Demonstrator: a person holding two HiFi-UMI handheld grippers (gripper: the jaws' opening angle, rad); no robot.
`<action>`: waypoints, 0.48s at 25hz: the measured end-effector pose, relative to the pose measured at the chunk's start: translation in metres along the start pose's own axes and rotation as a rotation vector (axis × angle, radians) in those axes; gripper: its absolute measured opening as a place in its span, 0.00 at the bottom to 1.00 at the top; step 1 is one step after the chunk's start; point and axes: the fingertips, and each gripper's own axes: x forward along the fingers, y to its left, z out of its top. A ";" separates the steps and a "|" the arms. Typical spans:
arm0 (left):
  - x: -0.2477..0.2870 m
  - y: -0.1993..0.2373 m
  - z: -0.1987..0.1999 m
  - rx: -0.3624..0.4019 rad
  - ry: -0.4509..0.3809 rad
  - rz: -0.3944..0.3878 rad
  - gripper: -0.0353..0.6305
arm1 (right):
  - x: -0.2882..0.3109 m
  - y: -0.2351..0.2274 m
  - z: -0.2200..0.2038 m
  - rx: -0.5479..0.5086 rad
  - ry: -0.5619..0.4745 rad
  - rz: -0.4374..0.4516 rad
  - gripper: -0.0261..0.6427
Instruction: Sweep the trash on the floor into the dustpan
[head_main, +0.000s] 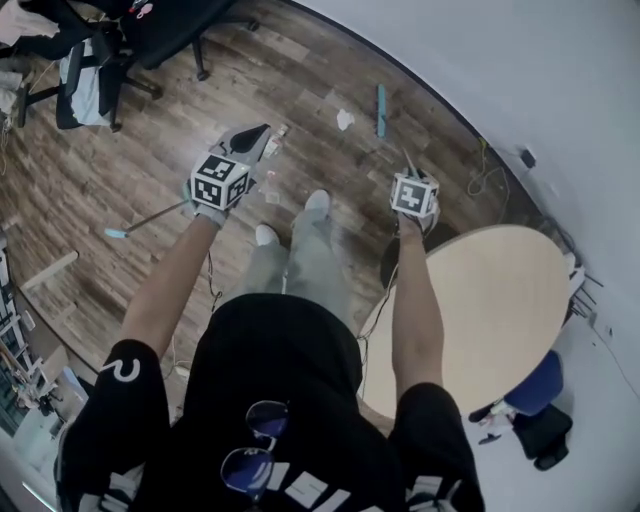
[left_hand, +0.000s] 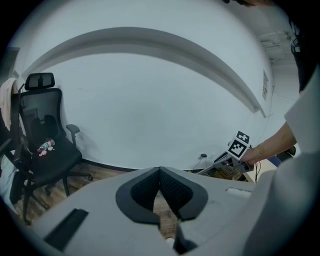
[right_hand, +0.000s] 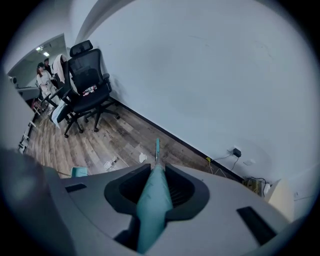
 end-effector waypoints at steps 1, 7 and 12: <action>0.006 0.000 0.000 -0.005 0.003 0.003 0.05 | 0.009 -0.003 0.002 -0.011 0.012 0.000 0.16; 0.038 0.012 -0.014 -0.028 0.049 0.033 0.05 | 0.056 -0.016 0.013 -0.089 0.079 -0.051 0.16; 0.050 0.017 -0.023 -0.073 0.065 0.056 0.05 | 0.080 0.006 0.011 -0.145 0.112 -0.005 0.16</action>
